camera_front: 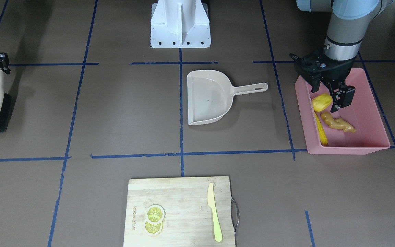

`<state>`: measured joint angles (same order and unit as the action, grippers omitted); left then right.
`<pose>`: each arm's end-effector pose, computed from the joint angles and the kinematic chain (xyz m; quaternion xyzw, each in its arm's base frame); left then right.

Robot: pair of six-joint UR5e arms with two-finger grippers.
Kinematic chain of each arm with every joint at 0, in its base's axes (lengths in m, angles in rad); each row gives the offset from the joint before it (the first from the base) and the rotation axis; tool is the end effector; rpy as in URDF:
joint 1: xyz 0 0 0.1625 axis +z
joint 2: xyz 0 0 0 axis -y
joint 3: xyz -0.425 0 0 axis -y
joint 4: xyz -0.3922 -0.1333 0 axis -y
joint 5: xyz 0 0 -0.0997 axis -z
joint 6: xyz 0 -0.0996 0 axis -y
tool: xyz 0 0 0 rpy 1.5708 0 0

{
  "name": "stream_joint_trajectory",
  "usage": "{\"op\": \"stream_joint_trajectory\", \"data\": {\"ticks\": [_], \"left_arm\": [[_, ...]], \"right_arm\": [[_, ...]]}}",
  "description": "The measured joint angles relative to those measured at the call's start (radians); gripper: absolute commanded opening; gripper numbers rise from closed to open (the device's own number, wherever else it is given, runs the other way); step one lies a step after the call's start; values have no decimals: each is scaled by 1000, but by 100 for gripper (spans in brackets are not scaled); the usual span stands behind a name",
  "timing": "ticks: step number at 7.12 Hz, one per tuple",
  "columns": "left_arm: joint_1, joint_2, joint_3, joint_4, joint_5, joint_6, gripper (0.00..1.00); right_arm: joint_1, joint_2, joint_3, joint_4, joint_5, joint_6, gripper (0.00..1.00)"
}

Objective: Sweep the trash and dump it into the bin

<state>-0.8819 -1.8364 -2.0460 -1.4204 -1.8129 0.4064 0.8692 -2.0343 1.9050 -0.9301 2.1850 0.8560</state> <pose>0.2573 -0.4846 0.3327 0.2697 0.1550 0.5245 0.7925 -0.1522 -0.2978 0.6154 -0.0338 -0.3775 -0.0051 0.9254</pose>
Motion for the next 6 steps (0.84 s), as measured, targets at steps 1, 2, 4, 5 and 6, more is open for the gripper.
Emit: {"op": "stream_joint_trajectory", "data": {"ticks": [1,2,4,5,6], "left_arm": [[0,0,3,0,0,0,97],[1,0,5,0,0,0,97],[1,-1,5,0,0,-4,97],[1,-1,4,0,-1,-11,97],[-3,-1,3,1,-1,-15,97]], "right_arm": [[0,11,-13,0,-1,0,65],[-1,21,-28,0,-1,1,100],[1,27,-35,2,-1,2,100],[6,27,-33,2,1,1,100],[28,23,-15,4,5,-1,100]]}}
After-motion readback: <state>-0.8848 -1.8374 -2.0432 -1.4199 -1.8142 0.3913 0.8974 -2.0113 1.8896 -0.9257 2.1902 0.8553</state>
